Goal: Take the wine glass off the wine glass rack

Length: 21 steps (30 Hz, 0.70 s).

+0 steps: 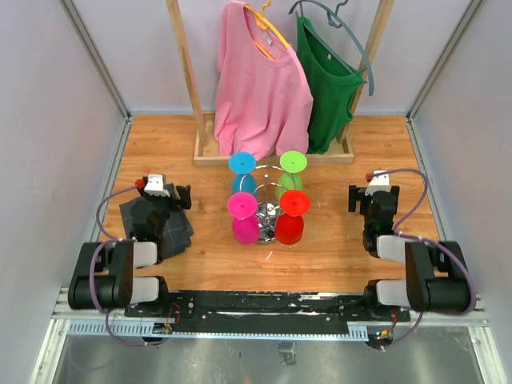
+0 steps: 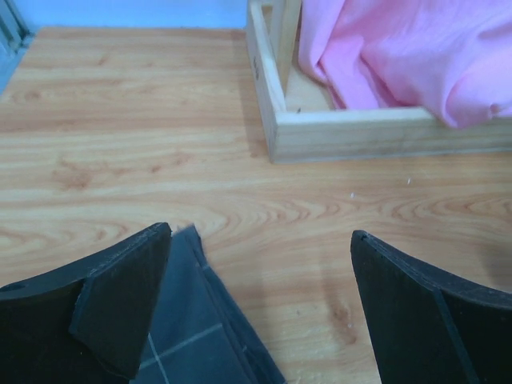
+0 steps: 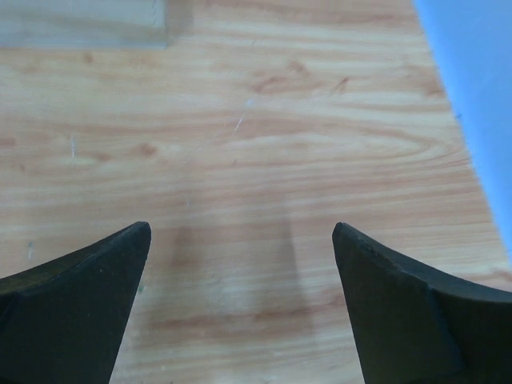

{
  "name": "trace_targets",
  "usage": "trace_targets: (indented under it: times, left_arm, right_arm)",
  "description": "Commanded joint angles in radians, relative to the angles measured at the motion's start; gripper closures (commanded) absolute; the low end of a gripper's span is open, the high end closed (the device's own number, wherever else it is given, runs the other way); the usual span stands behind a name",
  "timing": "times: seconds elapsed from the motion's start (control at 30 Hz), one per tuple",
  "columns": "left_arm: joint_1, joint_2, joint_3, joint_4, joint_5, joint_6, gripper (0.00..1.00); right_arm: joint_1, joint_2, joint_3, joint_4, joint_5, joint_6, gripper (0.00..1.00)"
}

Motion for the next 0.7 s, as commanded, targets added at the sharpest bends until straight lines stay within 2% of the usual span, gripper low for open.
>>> trace_targets:
  times: [0.0, 0.1, 0.2, 0.3, 0.43, 0.57, 0.67]
  left_arm:
    - [-0.006, -0.191, 0.142, -0.375, 0.011, 0.03, 0.01]
    - [-0.005, -0.272, 0.284, -0.74, 0.024, 0.047, 0.01]
    - [-0.005, -0.281, 0.438, -1.057, 0.01, 0.064, 0.01]
    - [-0.005, -0.253, 0.594, -1.332, 0.01, 0.059, 0.01]
    - [-0.002, -0.206, 0.814, -1.538, 0.095, 0.004, 0.01]
    - [-0.002, -0.129, 1.04, -1.657, 0.248, -0.127, 0.04]
    - [-0.002, -0.091, 1.11, -1.699, 0.38, -0.237, 0.04]
  right_arm:
    - [0.004, -0.21, 0.145, -0.395, 0.171, 0.05, 0.02]
    - [-0.027, -0.325, 0.228, -0.728, 0.23, 0.122, 0.02]
    - [-0.072, -0.395, 0.319, -0.966, 0.239, 0.191, 0.02]
    - [-0.164, -0.413, 0.429, -1.182, 0.17, 0.264, 0.02]
    - [-0.32, -0.357, 0.616, -1.401, -0.017, 0.251, 0.02]
    - [-0.326, -0.307, 0.777, -1.529, -0.094, 0.269, 0.02]
    - [-0.326, -0.286, 0.865, -1.594, -0.22, 0.328, 0.02]
